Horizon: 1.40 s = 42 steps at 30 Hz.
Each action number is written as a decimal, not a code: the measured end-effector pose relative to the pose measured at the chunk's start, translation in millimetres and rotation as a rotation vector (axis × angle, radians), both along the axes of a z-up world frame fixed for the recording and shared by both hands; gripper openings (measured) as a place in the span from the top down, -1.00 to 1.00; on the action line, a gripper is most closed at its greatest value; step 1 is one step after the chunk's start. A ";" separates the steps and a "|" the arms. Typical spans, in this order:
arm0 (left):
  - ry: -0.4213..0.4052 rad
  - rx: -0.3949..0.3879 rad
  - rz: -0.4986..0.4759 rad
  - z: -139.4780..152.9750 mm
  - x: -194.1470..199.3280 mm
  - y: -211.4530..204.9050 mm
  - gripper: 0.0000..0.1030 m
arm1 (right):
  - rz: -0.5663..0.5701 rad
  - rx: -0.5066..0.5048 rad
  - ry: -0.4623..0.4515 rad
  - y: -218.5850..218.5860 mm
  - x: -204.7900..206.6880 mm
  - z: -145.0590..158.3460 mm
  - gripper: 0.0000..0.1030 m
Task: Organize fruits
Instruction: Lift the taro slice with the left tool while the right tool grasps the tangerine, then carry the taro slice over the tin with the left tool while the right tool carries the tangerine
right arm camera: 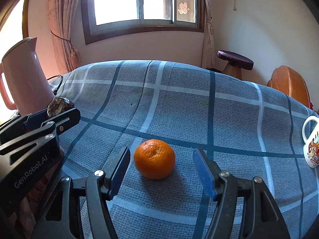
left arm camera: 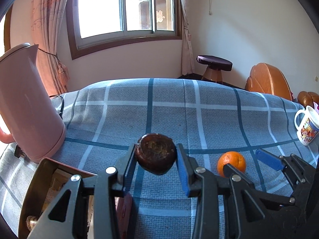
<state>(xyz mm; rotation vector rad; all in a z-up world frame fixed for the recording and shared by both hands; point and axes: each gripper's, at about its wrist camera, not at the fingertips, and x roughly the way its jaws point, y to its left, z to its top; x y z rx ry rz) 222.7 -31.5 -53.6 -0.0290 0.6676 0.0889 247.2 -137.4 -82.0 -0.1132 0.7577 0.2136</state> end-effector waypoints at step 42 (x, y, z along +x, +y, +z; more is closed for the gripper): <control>-0.054 -0.025 -0.248 -11.2 -78.8 -38.8 0.23 | 0.006 0.040 -0.200 -44.0 -122.5 23.4 0.13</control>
